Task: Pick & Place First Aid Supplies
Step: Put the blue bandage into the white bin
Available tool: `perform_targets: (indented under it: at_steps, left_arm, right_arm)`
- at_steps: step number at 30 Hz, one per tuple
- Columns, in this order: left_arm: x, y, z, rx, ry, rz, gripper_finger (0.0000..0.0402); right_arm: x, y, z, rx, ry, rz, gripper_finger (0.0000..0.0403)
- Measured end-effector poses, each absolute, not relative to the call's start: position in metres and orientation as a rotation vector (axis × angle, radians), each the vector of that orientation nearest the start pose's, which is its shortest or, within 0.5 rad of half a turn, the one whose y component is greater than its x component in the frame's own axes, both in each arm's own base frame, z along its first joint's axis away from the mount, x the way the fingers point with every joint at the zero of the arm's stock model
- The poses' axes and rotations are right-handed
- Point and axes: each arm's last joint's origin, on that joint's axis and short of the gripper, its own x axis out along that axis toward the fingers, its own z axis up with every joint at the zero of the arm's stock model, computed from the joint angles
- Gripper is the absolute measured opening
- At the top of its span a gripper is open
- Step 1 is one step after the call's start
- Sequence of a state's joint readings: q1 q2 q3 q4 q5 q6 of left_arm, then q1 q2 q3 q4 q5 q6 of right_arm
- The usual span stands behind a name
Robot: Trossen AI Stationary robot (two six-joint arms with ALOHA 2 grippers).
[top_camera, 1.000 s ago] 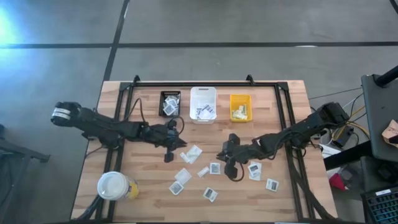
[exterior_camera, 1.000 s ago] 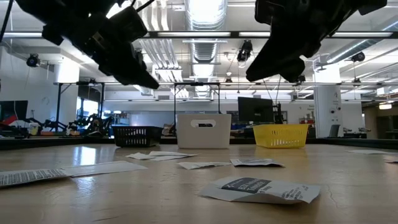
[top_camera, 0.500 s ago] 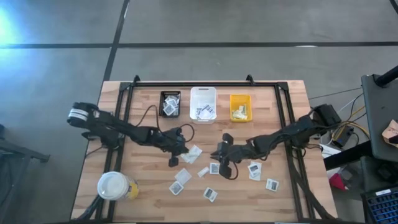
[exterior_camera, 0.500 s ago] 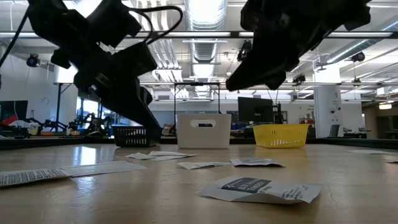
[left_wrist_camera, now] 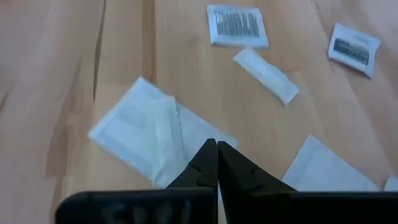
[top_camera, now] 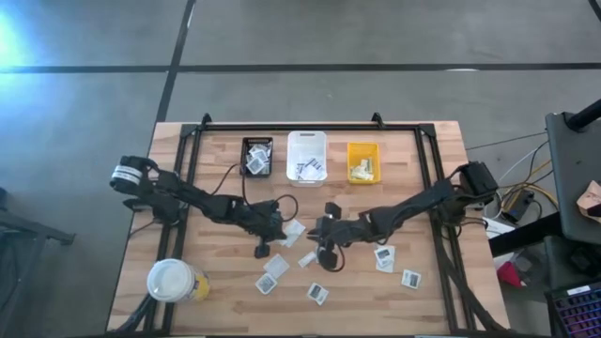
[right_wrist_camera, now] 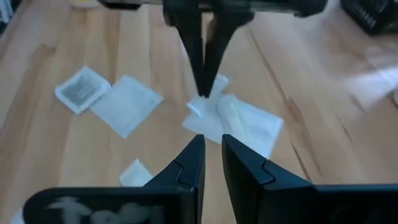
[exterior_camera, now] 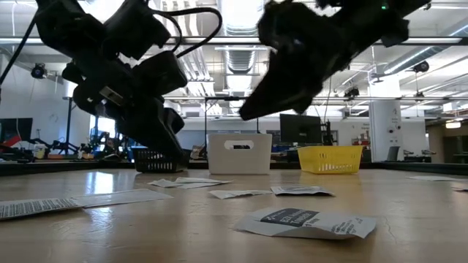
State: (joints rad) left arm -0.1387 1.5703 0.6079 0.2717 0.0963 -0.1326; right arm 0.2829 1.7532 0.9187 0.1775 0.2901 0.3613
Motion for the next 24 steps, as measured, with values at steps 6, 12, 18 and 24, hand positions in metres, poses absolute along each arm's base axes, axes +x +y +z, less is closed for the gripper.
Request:
perform_targets:
  at_steps: [6,12,18,24]
  left_arm:
    - [0.277,-0.041,0.125,-0.110,0.798,-0.148,0.0001]
    - [0.275,-0.040,0.123,-0.108,0.823,-0.102,0.0002]
    - [0.273,-0.039,0.120,-0.082,0.848,-0.106,0.0002]
    - [0.270,-0.038,0.118,-0.049,0.857,-0.116,0.0001]
  right_arm:
    - [0.357,0.089,0.149,0.129,0.656,-0.134,0.0052]
    - [0.373,0.083,0.137,0.125,0.680,-0.161,0.0052]
    - [0.374,0.079,0.125,-0.051,0.817,-0.130,0.0052]
    - [0.385,0.081,0.133,-0.411,0.850,-0.020,0.0052]
